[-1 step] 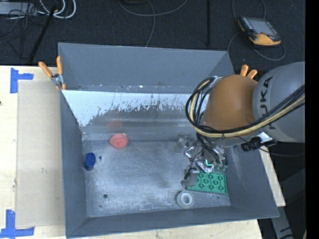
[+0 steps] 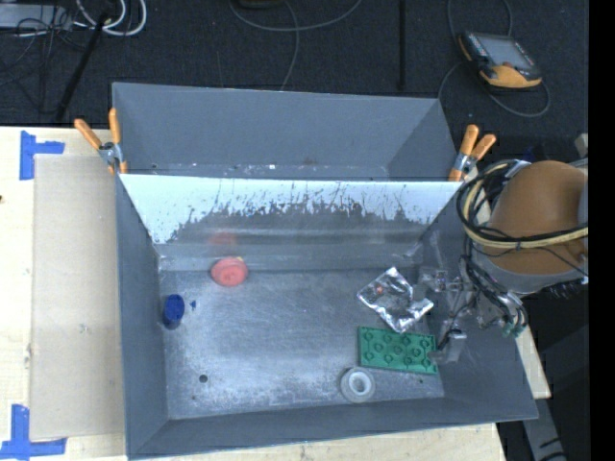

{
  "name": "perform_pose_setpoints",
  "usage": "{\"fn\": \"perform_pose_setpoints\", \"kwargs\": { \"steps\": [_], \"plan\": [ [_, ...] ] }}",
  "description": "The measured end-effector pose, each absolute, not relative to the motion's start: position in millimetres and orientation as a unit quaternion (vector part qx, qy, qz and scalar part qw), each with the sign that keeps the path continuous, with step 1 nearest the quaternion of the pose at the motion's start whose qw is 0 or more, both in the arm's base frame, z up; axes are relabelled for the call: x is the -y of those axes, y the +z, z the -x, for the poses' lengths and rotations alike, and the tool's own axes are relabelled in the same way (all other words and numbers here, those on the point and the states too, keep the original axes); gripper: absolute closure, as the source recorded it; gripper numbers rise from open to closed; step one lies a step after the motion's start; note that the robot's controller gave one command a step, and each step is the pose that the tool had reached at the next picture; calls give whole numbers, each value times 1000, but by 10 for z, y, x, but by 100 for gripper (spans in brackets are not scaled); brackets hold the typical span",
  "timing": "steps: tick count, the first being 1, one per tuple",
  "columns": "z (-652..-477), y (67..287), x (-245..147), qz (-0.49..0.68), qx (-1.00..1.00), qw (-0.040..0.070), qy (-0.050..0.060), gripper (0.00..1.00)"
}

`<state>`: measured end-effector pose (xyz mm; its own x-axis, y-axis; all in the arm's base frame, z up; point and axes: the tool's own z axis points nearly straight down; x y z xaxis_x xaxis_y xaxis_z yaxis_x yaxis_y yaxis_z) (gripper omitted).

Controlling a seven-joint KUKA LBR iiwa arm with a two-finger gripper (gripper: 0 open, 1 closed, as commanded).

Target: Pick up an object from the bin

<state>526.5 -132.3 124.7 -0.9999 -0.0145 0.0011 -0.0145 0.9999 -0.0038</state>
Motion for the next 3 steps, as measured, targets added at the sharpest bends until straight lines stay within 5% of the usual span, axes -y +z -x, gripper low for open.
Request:
{"fn": "perform_pose_setpoints", "kwargs": {
  "steps": [1,2,3],
  "plan": [
    [-5448,685,797,-237,972,2,-1,0],
    [-5790,701,844,-277,961,-1,0,0],
    [-5792,728,861,-274,962,1,0,100]
  ]
}}
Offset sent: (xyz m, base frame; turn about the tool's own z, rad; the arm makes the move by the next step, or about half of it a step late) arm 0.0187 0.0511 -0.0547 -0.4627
